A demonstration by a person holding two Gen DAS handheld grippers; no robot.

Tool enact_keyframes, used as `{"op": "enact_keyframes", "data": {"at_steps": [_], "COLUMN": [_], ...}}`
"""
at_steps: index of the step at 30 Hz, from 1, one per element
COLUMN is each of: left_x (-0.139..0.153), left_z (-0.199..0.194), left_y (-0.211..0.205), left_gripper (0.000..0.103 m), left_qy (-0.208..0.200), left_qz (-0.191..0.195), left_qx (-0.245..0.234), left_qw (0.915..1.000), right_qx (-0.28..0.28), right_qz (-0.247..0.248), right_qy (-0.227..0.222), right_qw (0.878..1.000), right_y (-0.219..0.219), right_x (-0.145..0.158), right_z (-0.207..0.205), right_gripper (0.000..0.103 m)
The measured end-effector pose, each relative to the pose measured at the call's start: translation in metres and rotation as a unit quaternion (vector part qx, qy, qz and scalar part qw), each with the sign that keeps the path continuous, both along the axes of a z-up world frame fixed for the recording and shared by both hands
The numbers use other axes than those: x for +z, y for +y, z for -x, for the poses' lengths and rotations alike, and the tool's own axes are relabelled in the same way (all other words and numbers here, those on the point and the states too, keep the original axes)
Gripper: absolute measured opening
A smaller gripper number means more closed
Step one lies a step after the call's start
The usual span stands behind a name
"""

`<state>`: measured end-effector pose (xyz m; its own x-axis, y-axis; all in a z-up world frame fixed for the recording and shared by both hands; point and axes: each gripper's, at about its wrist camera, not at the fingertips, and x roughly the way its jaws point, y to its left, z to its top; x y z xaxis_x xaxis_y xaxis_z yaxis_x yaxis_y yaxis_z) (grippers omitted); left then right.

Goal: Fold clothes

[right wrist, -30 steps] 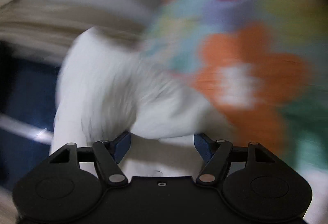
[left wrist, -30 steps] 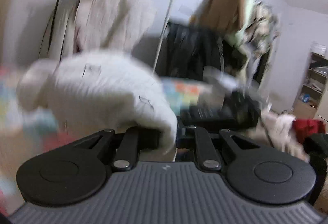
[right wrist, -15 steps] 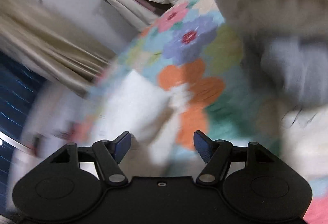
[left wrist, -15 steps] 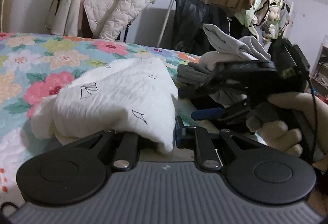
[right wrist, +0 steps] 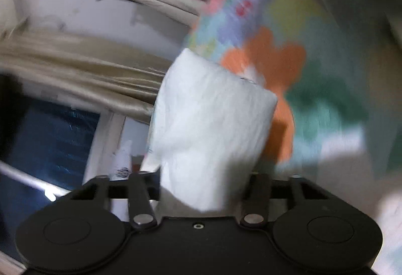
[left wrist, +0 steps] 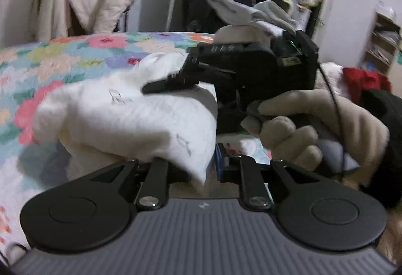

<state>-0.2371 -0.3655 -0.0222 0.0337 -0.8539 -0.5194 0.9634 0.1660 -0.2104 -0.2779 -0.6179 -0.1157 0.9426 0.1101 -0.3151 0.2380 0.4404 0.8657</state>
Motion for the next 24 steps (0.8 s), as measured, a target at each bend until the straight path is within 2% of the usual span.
{"op": "enact_keyframes", "data": {"at_steps": [3, 4, 7, 11, 12, 14, 16, 18, 19, 22, 23, 24], "left_x": [0.024, 0.031, 0.045, 0.047, 0.044, 0.029, 0.010, -0.003, -0.006, -0.005, -0.005, -0.006], "left_z": [-0.014, -0.021, -0.044, -0.078, -0.084, -0.092, -0.098, -0.106, -0.110, -0.134, -0.142, -0.150], "left_y": [0.023, 0.031, 0.046, 0.048, 0.044, 0.024, -0.004, -0.029, -0.038, -0.057, -0.059, -0.055], "left_gripper": [0.019, 0.019, 0.031, 0.032, 0.032, 0.032, 0.032, 0.032, 0.032, 0.036, 0.042, 0.045], "left_qy": [-0.006, -0.004, 0.014, 0.068, 0.072, 0.057, 0.043, 0.045, 0.049, 0.062, 0.064, 0.067], "left_qz": [0.017, 0.025, 0.071, 0.133, 0.135, 0.110, 0.079, 0.073, 0.077, 0.098, 0.105, 0.107], "left_qx": [-0.010, 0.000, 0.040, 0.076, 0.082, 0.079, 0.066, 0.057, 0.058, 0.078, 0.087, 0.100], "left_qw": [0.9998, 0.9997, 0.9965, 0.9858, 0.9848, 0.9891, 0.9938, 0.9947, 0.9941, 0.9902, 0.9886, 0.9870], "right_qx": [-0.008, -0.009, 0.000, 0.006, 0.007, 0.006, -0.005, -0.030, -0.045, -0.057, -0.050, -0.038], "right_qz": [0.081, 0.099, 0.135, 0.169, 0.160, 0.155, 0.185, 0.248, 0.290, 0.449, 0.486, 0.499], "right_qy": [-0.038, -0.059, -0.105, -0.106, -0.106, -0.111, -0.114, -0.112, -0.108, -0.087, -0.080, -0.077], "right_qw": [0.996, 0.993, 0.985, 0.980, 0.981, 0.982, 0.976, 0.962, 0.950, 0.887, 0.869, 0.862], "right_y": [0.005, 0.007, 0.011, 0.014, 0.012, 0.012, 0.021, 0.035, 0.044, 0.075, 0.083, 0.087], "right_x": [0.031, 0.039, 0.056, 0.062, 0.060, 0.060, 0.068, 0.081, 0.087, 0.106, 0.109, 0.107], "right_z": [0.003, 0.004, 0.004, 0.007, 0.008, 0.011, 0.015, 0.021, 0.026, 0.024, 0.021, 0.015], "right_gripper": [0.042, 0.042, 0.042, 0.042, 0.042, 0.041, 0.040, 0.040, 0.040, 0.040, 0.040, 0.040]}}
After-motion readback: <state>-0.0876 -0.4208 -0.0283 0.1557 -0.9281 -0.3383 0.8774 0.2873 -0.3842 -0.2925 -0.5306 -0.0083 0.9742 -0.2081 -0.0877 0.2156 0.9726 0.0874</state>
